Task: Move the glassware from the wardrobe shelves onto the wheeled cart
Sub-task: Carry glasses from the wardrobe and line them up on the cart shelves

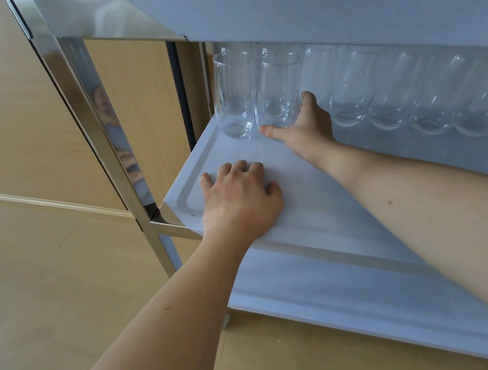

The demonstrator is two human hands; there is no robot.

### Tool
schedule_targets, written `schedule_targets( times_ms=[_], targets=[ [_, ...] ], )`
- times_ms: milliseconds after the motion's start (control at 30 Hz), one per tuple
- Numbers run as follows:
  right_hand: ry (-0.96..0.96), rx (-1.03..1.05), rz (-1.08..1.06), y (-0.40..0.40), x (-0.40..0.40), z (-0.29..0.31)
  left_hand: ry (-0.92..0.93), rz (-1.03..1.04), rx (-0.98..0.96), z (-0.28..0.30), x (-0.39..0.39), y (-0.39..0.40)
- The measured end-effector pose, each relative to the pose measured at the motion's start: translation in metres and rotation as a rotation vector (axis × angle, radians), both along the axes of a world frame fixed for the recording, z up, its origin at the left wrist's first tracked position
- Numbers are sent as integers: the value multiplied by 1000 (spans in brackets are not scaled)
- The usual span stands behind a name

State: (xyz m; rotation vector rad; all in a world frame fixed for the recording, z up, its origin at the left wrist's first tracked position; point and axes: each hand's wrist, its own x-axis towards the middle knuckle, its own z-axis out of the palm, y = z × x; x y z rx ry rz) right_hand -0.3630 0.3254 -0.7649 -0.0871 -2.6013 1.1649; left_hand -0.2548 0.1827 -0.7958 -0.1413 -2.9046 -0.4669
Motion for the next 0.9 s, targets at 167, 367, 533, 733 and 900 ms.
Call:
schedule_targets(
  times_ms=[167,367,533,733,900],
  targets=[
    [-47,143,5,10,21,-3,-12,4,-18,0,0,-1],
    [-112,243,27,23,78,-10,100,3,144,0,14,-2],
    [-255,355,87,37,151,-8,-76,17,130,18,47,7],
    [-431,342,121,54,232,38,-336,-40,93,70,120,25],
    [-597,274,135,66,284,105,-421,-32,125,142,167,33]
  ],
)
